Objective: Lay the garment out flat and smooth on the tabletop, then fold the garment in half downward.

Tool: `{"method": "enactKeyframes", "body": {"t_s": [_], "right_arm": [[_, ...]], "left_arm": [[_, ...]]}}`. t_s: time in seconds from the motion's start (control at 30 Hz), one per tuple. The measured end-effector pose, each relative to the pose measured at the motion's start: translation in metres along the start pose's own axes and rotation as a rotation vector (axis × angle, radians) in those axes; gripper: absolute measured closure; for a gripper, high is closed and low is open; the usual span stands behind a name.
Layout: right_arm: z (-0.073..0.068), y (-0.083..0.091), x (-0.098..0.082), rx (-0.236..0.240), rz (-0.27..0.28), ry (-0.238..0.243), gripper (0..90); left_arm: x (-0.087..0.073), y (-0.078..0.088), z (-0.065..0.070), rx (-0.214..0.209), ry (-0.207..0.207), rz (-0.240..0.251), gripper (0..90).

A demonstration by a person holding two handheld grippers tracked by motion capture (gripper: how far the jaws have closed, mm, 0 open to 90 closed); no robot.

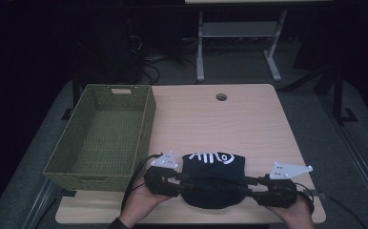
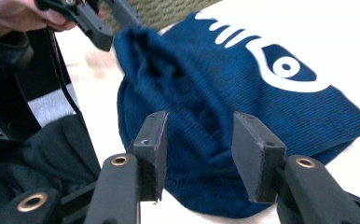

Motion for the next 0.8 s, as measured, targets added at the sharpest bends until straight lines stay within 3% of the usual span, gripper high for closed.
{"method": "enactKeyframes", "body": {"t_s": [0.13, 0.23, 0.43, 0.67, 0.8], "right_arm": [[0.002, 0.004, 0.007, -0.001, 0.02, -0.001, 57.9], [0.004, 0.003, 0.012, -0.012, 0.022, 0.004, 63.2], [0.01, -0.01, 0.019, -0.051, 0.007, 0.045, 87.4], [0.017, -0.027, 0.02, -0.068, -0.051, 0.056, 89.9], [0.017, -0.031, 0.015, -0.06, -0.069, 0.06, 89.9]], "left_arm": [[0.005, 0.007, -0.004, 0.015, -0.005, 0.015, 60.6], [0.011, 0.006, -0.009, 0.032, -0.001, 0.016, 69.2], [0.022, -0.003, -0.024, 0.067, 0.016, 0.011, 89.4], [0.034, -0.018, -0.048, 0.112, 0.033, -0.024, 89.9], [0.032, -0.034, -0.061, 0.129, 0.047, -0.06, 89.9]]}}
Point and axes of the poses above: each handheld gripper's, and its own axes: y roughly backward along the jaws, x roughly out of its top, z roughly to its right, the point moved 2 cm from there along -y, roughly forward along the jaws, and after that the axes turned 12 degrees about -y, right-handed, at the moved point
